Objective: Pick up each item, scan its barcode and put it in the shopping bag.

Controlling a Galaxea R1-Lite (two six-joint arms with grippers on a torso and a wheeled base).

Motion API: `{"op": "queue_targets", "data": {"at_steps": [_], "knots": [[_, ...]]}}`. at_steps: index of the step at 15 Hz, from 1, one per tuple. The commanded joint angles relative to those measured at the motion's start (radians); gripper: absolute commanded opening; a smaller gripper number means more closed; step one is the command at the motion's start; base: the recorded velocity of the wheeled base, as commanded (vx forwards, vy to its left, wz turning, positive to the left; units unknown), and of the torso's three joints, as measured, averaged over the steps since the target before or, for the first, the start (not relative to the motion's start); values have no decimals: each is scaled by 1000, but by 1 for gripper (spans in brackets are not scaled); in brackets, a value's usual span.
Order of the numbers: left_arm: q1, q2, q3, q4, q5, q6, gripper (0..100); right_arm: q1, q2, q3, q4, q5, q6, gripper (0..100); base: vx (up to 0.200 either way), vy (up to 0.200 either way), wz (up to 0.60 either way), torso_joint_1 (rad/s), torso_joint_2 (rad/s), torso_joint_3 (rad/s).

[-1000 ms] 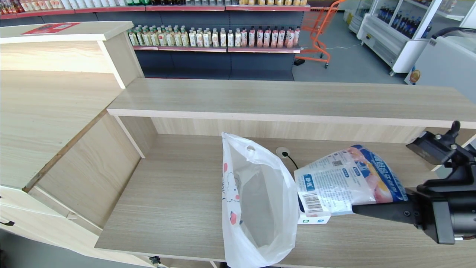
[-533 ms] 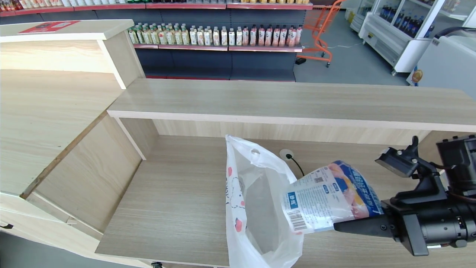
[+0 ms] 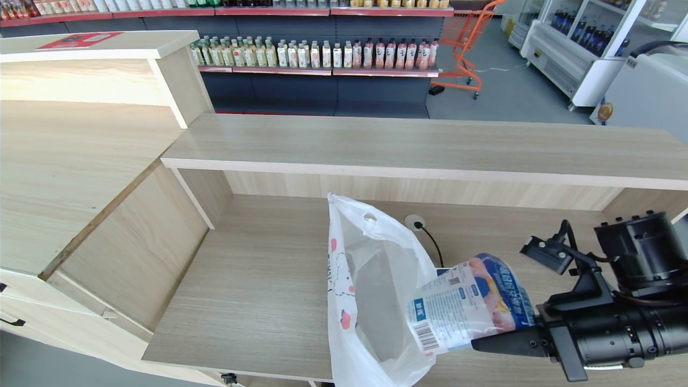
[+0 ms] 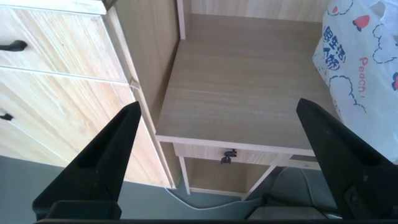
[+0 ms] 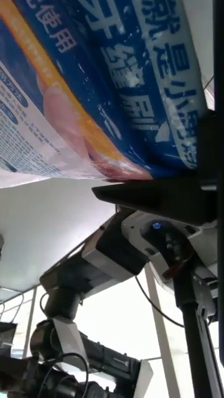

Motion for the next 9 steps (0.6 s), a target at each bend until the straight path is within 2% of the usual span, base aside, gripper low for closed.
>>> {"op": "queue_targets", "data": {"at_steps": [1, 3, 6, 9], "knots": [[0, 0, 0, 0, 0, 0, 100, 15, 151, -35, -34, -34, -68, 0, 0, 0, 0, 0, 0, 0], [0, 0, 0, 0, 0, 0, 100, 38, 230, -58, -106, -41, -103, 0, 0, 0, 0, 0, 0, 0], [0, 0, 0, -2, 0, 0, 100, 81, 341, -97, -218, -144, -103, 0, 0, 0, 0, 0, 0, 0], [0, 0, 0, 0, 0, 0, 100, 122, 387, -98, -289, -166, -108, 0, 0, 0, 0, 0, 0, 0]]}}
